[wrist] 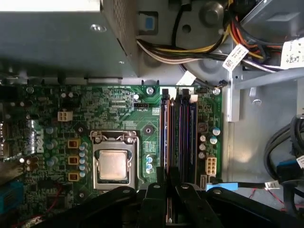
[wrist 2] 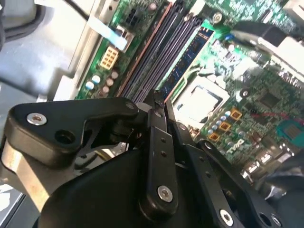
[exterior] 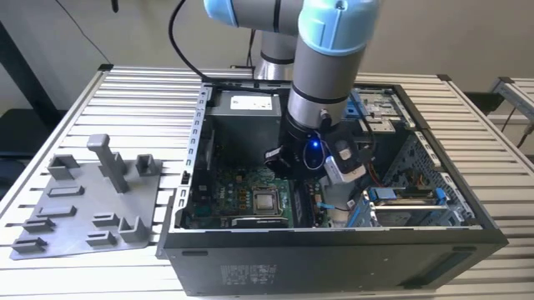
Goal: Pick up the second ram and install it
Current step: 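Insert the second ram into the second slot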
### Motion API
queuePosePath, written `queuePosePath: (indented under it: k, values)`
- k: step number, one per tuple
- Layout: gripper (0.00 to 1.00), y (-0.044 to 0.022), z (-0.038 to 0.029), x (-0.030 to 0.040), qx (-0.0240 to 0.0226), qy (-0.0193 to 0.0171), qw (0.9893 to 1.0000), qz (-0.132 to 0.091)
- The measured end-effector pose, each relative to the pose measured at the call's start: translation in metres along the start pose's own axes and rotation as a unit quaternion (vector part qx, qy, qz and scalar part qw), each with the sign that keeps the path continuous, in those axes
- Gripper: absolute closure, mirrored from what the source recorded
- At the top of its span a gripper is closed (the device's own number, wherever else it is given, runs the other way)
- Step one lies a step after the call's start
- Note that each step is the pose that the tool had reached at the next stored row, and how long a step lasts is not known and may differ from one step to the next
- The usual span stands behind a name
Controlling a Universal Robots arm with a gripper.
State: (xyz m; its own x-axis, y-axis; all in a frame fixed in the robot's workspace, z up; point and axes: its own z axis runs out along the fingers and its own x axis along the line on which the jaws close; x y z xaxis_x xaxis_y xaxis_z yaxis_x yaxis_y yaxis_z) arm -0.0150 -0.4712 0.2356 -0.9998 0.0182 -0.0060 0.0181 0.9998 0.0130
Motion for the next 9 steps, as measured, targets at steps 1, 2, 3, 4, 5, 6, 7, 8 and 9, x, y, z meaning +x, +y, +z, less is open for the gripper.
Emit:
queuePosePath:
  k: [1, 2, 3, 4, 5, 6, 7, 8, 9]
  values:
    - [0.86, -0.0005, 0.0005, -0.0004, -0.0001, 0.0001, 1.0, 0.0]
    - [0.86, -0.0005, 0.0005, -0.0005, -0.0001, 0.0002, 1.0, 0.001]
    - [0.86, -0.0006, 0.0005, -0.0005, -0.0001, 0.0003, 1.0, 0.001]
    - [0.86, -0.0011, 0.0006, -0.001, 0.0001, 0.0004, 1.0, 0.001]
    - [0.86, -0.0011, 0.0014, -0.0012, 0.0, 0.0004, 1.0, 0.004]
    - [0.86, -0.0011, 0.0022, -0.0012, 0.0, 0.0003, 0.9999, 0.01]
    - [0.86, -0.0011, 0.0028, -0.0012, 0.0001, 0.0002, 0.9999, 0.017]
    - [0.86, -0.0011, 0.0034, -0.0013, 0.0001, 0.0002, 0.9998, 0.022]
    - [0.86, -0.0012, 0.0041, -0.0016, 0.0002, 0.0001, 0.9997, 0.025]
